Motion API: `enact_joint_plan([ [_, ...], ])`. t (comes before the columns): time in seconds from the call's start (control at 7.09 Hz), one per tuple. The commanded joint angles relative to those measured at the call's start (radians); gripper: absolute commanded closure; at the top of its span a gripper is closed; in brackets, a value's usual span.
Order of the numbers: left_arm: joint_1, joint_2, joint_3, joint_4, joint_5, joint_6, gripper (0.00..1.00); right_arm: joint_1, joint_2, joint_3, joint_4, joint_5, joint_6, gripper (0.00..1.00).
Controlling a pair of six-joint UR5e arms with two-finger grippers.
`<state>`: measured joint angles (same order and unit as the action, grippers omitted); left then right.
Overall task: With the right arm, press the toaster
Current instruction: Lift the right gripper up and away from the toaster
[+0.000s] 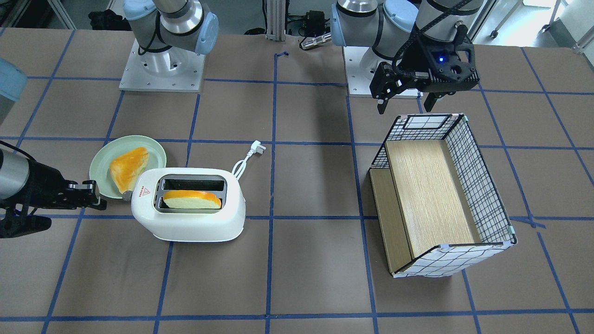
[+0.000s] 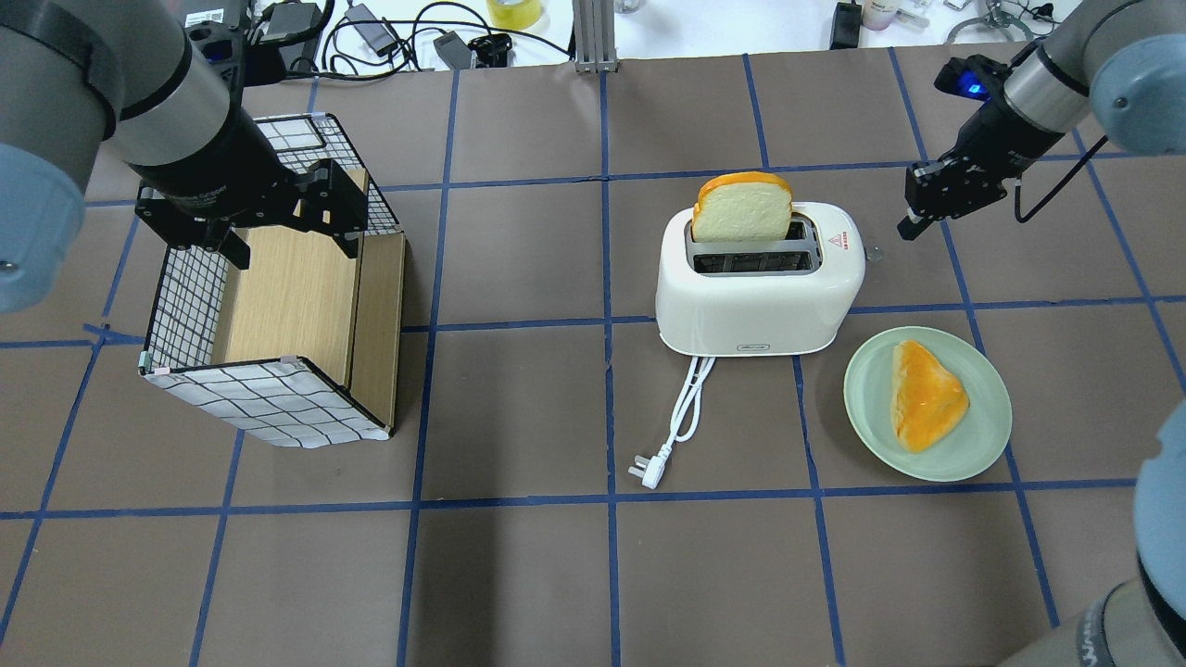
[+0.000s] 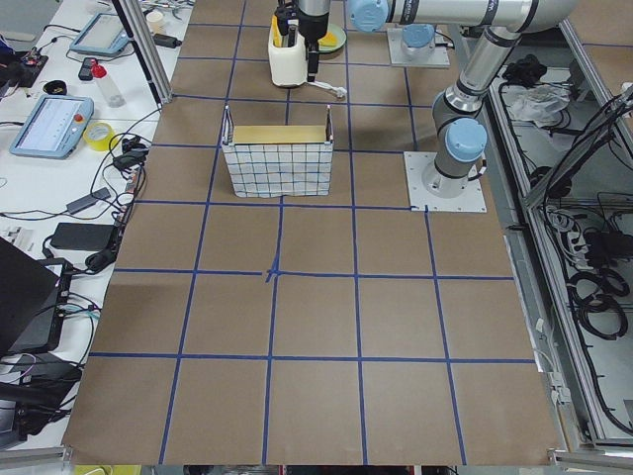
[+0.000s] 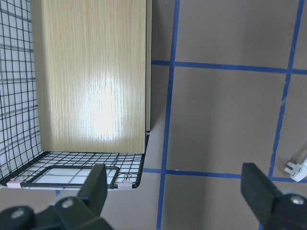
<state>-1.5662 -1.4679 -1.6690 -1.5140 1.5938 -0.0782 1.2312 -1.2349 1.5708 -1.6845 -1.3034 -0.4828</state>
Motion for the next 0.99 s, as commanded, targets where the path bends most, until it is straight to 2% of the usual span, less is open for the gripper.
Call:
enact_joint_plan([
  [0.0,0.000,0.000,0.000,0.000,0.000,0.000,0.00,0.001,-0.079,-0.014,0.005,-0.080,0.059,0.72],
  [0.14,0.000,-0.002,0.000,0.000,0.000,0.000,0.00,0.002,-0.118,-0.020,0.005,-0.123,0.067,0.54],
  [0.28,0.000,0.000,0.000,0.000,0.000,0.000,0.00,0.004,-0.156,-0.025,0.008,-0.167,0.069,0.23],
  [0.42,0.000,0.000,0.000,0.000,0.000,0.000,0.00,0.004,-0.205,-0.028,0.017,-0.181,0.081,0.00],
  [0.85,0.000,0.000,0.000,0.000,0.000,0.000,0.00,0.019,-0.264,-0.086,0.139,-0.180,0.234,0.00],
])
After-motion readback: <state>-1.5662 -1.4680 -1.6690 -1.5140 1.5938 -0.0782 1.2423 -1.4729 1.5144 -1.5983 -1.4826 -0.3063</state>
